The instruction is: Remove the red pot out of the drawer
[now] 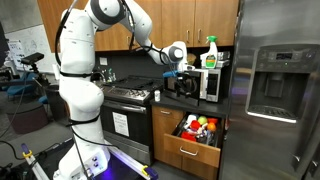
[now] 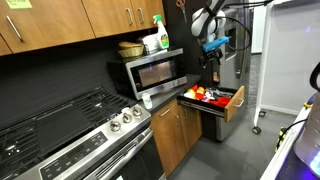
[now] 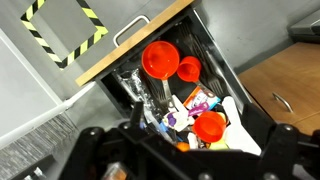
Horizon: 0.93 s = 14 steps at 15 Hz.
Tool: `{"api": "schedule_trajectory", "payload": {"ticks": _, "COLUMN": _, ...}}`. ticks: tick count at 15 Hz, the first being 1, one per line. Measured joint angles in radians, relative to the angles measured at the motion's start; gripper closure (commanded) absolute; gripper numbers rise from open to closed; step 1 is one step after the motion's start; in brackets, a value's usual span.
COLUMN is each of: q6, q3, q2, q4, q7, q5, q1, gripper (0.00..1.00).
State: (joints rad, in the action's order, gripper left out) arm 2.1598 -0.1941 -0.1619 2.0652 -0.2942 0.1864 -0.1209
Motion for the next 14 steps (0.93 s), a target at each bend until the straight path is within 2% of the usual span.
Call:
{"api": "schedule_trajectory", "payload": {"ticks": 6, "q6": -0.02, "q3": -0.016, "q2": -0.011, "q4": -0.036, "q7": 0.111, "q5": -0.015, "q1": -0.049, "gripper": 0.0}}
{"api": "schedule_trajectory", "payload": {"ticks": 10, "q6": -0.02, "q3": -0.013, "q2": -0.045, "q4": -0.05, "q7": 0.16, "q5": -0.052, "q1": -0.051, "gripper": 0.0}}
{"api": "schedule_trajectory", "payload": {"ticks": 14, "q6": 0.008, "q3": 0.017, "q2": -0.103, "q4": -0.036, "q7": 0.148, "q5": -0.077, "q1": -0.035, "gripper": 0.0}}
